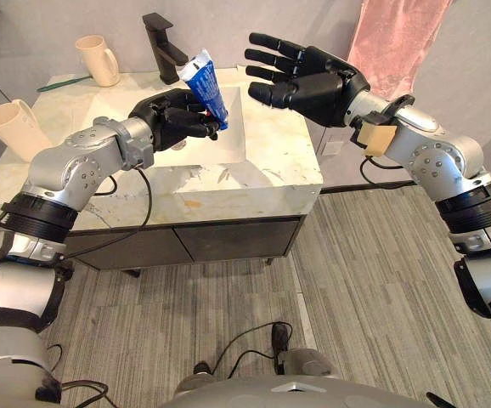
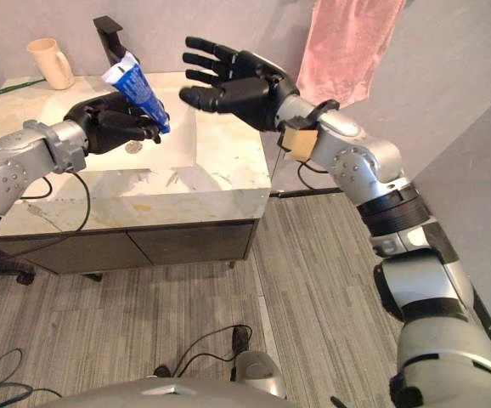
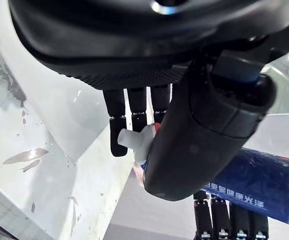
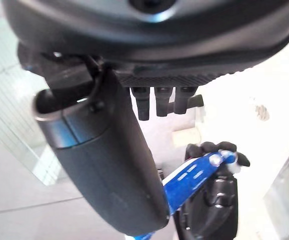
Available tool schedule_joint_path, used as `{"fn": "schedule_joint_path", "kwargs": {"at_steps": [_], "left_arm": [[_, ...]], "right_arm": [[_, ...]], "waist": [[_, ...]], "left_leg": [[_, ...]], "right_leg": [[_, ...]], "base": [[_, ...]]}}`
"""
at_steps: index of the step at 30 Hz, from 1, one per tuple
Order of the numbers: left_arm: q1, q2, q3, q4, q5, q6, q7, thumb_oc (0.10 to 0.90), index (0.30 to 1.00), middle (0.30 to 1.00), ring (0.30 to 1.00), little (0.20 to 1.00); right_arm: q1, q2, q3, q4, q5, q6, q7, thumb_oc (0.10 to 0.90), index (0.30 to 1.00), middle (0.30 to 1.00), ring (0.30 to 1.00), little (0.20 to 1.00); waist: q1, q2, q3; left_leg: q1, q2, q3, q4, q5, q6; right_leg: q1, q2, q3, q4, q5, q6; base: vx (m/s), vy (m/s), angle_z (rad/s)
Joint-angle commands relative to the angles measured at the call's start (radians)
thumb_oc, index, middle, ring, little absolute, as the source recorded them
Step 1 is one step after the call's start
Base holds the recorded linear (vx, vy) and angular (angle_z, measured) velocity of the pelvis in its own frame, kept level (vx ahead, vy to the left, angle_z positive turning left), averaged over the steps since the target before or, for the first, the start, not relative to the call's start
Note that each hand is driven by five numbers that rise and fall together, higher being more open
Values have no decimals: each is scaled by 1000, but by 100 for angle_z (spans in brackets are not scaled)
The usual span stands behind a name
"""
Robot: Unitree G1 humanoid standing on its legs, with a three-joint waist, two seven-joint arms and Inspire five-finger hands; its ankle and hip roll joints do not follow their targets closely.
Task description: Organize the bathroom.
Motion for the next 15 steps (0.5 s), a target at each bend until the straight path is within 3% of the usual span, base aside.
{"fn": "schedule_joint_path", "kwargs": {"at_steps": [1,7,15], "left_arm": [[-67,4,54,-18,-102,-120,11,400,300,300,300,300],[0,7,101,-81,-89,-117,36,400,300,300,300,300],[106,-14,182,-121,-36,-126,22,400,300,300,300,300]], "right_arm": [[-134,-36,28,-16,-168,-235,60,800,900,900,900,900],[-140,-64,81,-71,-346,-267,14,800,900,900,900,900],[-140,24,124,-172,-445,-207,-52,800,900,900,900,900]], "waist": [[12,9,-168],[8,12,-167],[22,20,-165]], "left_leg": [[-27,30,-1,50,39,45],[-15,28,-3,36,33,51],[-11,31,-6,45,31,53]], "right_leg": [[31,-20,71,-8,-113,72],[28,-19,81,-8,-109,71],[33,-20,96,-8,-111,66]], "base": [[0,0,0],[3,-2,-1],[17,-16,-7]]}}
